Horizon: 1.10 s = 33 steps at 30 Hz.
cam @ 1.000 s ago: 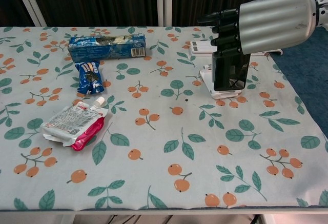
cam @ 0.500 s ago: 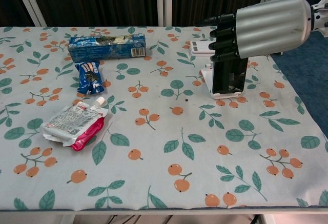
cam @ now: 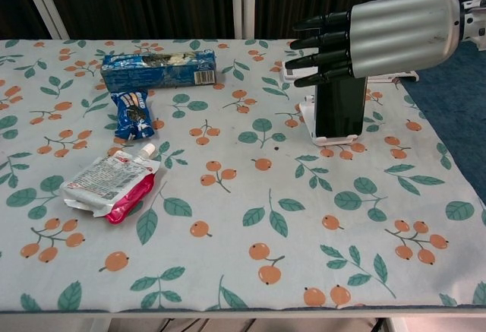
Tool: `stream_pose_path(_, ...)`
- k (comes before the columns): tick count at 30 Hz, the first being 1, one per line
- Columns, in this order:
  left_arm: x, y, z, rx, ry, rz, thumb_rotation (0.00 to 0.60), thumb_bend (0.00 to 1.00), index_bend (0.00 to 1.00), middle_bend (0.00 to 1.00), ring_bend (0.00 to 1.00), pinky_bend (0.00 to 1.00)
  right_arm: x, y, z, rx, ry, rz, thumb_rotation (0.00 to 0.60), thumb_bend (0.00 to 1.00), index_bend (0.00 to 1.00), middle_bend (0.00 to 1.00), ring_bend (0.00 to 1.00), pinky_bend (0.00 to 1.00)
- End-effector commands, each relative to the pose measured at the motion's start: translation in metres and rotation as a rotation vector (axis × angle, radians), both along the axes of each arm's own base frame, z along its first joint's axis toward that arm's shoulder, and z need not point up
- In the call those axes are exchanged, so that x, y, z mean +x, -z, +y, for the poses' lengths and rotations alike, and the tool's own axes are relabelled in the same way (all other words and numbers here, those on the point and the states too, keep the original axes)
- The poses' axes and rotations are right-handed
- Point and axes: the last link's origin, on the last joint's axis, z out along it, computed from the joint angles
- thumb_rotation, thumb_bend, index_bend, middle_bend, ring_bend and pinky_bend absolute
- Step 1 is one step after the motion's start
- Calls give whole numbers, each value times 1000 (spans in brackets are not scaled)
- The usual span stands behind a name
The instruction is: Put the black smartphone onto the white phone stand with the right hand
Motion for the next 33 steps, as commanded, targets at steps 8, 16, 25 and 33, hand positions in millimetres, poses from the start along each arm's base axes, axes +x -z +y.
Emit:
stream_pose_path(8,3,-4,-2,16,9,4,448,0,96,80,97,232,-4,-70,51,-138,163,-373,600,61,0,0,0,0)
stream_pose_path(16,11,-7,-4,33,36,9,449,0,95,80,98,232,-77,-112,157,-160,963,-963,600,41,0,0,0,0)
stream_pose_path(25,15,-18,-12,83,52,49,448,0,95,80,97,232,-157,-103,221,-225,1258,-1282,600,26,0,0,0,0)
stream_pose_path(33,18,-21,-18,71,54,69,447,0,96,80,97,232,-180,-90,229,-259,1265,-1341,600,26,0,0,0,0)
